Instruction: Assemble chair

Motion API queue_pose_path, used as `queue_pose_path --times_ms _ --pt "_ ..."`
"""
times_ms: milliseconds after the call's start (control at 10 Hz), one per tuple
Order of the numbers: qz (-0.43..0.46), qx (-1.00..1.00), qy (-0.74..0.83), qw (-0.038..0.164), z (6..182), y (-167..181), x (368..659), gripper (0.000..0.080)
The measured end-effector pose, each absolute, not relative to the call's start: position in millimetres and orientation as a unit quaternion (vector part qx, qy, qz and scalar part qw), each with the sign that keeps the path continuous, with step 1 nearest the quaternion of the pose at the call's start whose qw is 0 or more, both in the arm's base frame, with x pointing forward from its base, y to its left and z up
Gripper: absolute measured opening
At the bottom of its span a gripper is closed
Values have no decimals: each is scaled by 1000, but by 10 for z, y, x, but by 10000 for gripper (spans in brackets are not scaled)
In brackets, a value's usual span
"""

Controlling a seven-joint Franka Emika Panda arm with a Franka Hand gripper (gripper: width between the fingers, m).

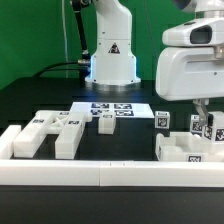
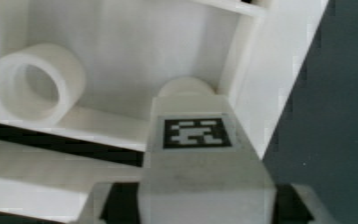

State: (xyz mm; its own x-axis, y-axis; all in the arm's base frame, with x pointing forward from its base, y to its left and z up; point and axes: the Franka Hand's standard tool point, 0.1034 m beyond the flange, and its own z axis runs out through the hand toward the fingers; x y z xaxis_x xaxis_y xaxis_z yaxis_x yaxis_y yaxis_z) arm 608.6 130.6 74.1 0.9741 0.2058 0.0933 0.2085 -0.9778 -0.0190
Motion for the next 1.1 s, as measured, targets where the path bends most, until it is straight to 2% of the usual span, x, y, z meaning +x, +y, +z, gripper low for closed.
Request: queue_pose_path --times_ms 500,1000,1100 --pt "-41 -992 119 19 732 1210 6092 290" --pt "-44 -973 225 12 738 1061 6117 290" --pt "-44 -974 224 12 738 1065 6116 400"
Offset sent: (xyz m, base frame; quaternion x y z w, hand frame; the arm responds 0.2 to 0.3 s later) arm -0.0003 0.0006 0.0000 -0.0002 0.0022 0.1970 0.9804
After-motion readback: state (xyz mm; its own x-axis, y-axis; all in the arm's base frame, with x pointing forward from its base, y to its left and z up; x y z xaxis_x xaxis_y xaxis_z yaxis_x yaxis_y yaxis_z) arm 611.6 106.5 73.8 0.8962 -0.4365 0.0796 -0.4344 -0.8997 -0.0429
